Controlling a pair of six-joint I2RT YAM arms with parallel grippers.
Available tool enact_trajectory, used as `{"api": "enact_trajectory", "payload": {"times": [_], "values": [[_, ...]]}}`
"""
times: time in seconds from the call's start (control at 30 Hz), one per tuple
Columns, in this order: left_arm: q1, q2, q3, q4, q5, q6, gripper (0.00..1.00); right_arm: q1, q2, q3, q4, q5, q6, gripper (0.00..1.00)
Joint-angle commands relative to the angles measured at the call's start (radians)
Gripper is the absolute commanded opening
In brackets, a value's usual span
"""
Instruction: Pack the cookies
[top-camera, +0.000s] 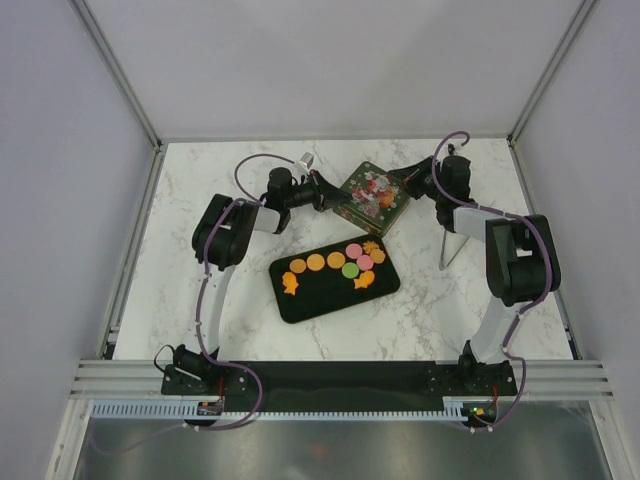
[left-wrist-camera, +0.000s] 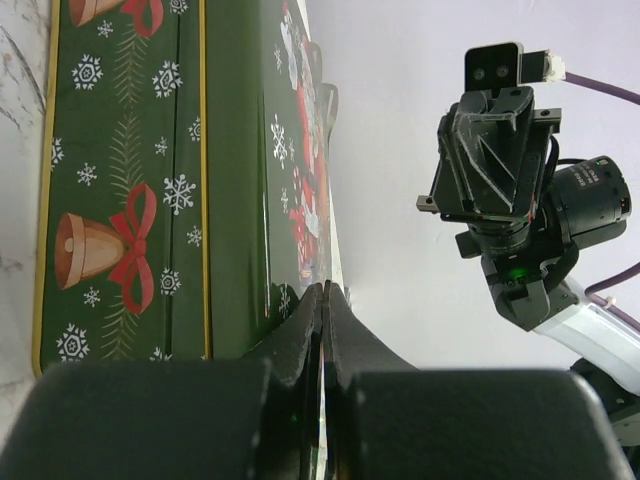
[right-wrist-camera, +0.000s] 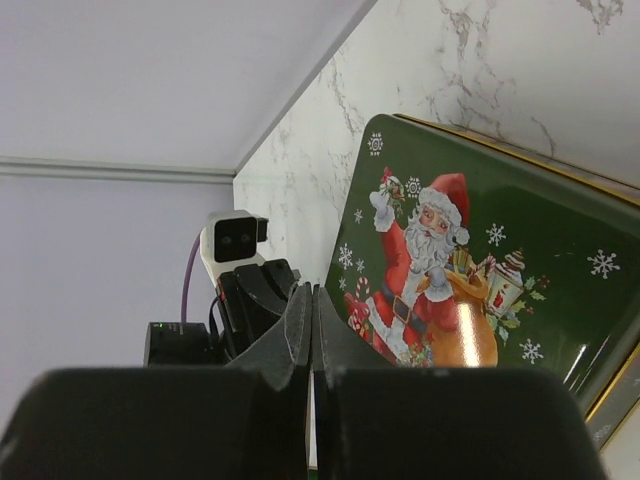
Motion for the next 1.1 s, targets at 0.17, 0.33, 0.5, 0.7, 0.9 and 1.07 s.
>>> {"api": "enact_trajectory", "payload": {"times": [0.17, 0.33, 0.5, 0.7, 0.9, 1.07], "values": [[0.002, -0.073, 0.034, -0.029, 0.017, 0.053, 0.02, -0.004, 0.007, 0.021, 0.051, -0.029, -0.035, 0.0], [0.0, -0.128, 0.099, -0.006, 0.026, 0.044, 0.02, -0.007, 0.007, 0.044, 0.041, -0.042, -0.035, 0.0], [-0.003, -0.095, 0.189, -0.062, 0.026, 0.045, 0.02, -0.01, 0.002, 0.041, 0.044, -0.046, -0.033, 0.0], [-0.009, -0.012, 0.206, -0.153, -0.009, 0.039, 0.02, -0.012, 0.004, 0.032, 0.042, -0.048, -0.036, 0.0], [-0.014, 0.026, 0.133, -0.256, -0.048, 0.085, 0.02, -0.012, 0.007, 0.012, 0.05, -0.049, -0.039, 0.0], [-0.015, 0.051, 0.113, -0.224, -0.032, 0.084, 0.02, -0.012, 0.01, 0.002, 0.062, -0.052, -0.036, 0.0]]}}
